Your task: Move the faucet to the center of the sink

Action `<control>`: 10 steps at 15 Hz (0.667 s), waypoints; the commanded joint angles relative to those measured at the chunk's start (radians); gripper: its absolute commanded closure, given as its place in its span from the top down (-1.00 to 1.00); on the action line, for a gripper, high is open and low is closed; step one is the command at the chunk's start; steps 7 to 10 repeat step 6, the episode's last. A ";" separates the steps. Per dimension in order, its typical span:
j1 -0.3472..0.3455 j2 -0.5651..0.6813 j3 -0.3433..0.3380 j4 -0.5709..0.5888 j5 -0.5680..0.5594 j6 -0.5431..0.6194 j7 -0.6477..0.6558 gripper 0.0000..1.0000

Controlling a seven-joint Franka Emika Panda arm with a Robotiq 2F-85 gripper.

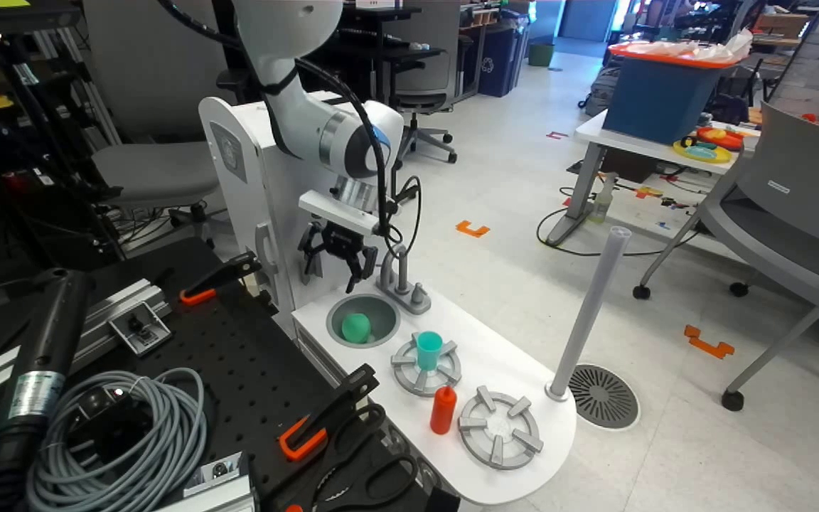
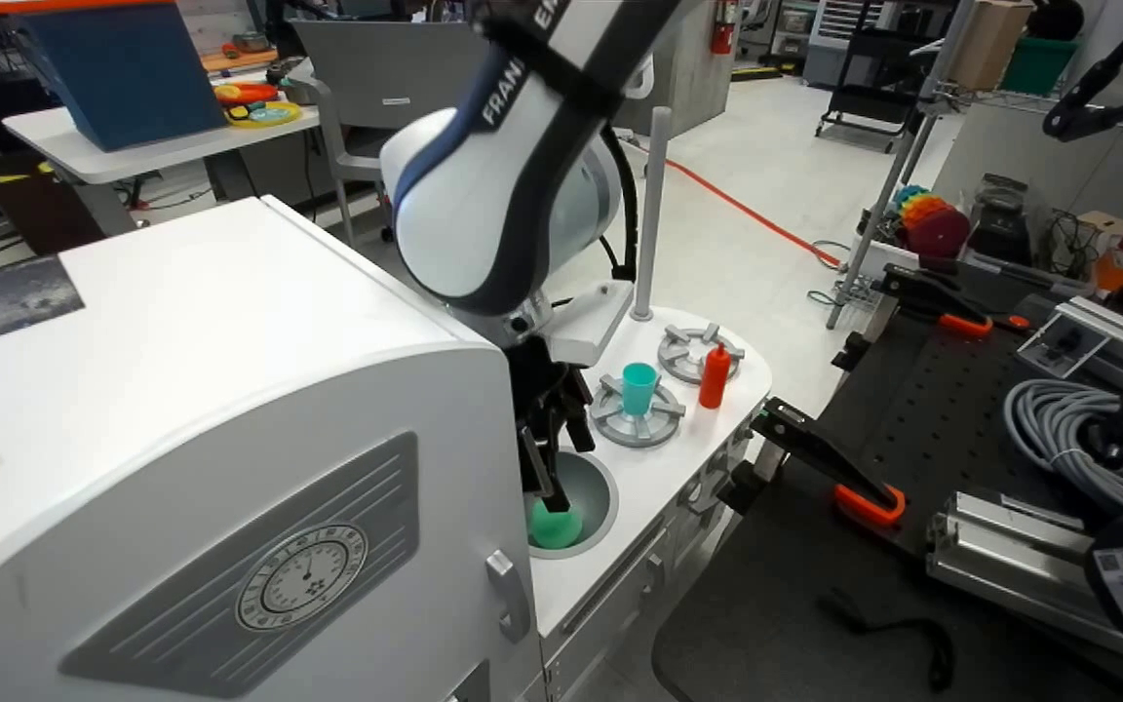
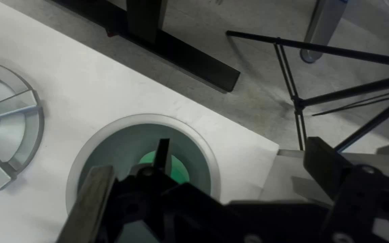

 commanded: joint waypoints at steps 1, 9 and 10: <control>-0.015 -0.208 -0.005 -0.184 0.095 0.025 0.113 1.00; 0.006 -0.231 -0.042 -0.167 0.082 0.006 0.125 1.00; 0.006 -0.231 -0.042 -0.167 0.082 0.006 0.125 1.00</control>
